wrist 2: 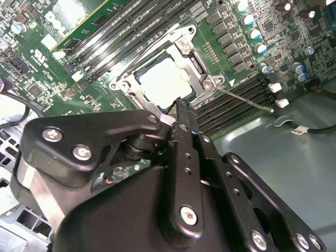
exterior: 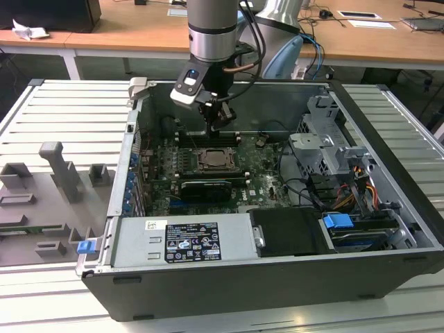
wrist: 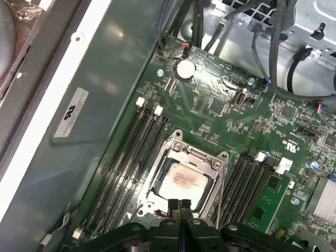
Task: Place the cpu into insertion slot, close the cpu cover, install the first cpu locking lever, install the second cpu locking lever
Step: 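Install the first cpu locking lever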
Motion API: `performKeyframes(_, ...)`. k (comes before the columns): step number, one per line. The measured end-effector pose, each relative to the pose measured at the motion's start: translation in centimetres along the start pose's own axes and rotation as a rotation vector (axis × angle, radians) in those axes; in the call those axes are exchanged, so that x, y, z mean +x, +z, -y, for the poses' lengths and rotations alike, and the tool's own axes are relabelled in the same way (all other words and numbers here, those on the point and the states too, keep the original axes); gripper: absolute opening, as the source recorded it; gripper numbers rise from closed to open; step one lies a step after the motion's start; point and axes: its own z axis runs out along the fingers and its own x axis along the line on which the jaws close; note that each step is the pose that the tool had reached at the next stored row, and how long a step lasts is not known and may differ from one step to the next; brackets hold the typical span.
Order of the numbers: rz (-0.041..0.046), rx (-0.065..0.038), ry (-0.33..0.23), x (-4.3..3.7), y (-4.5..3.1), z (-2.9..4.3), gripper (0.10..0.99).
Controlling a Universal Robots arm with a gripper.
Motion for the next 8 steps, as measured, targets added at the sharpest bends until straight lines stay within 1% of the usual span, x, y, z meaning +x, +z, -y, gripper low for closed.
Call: performKeyframes(8, -0.0015, -0.001, -0.034, 0.0, 0.0, 0.0, 0.106)
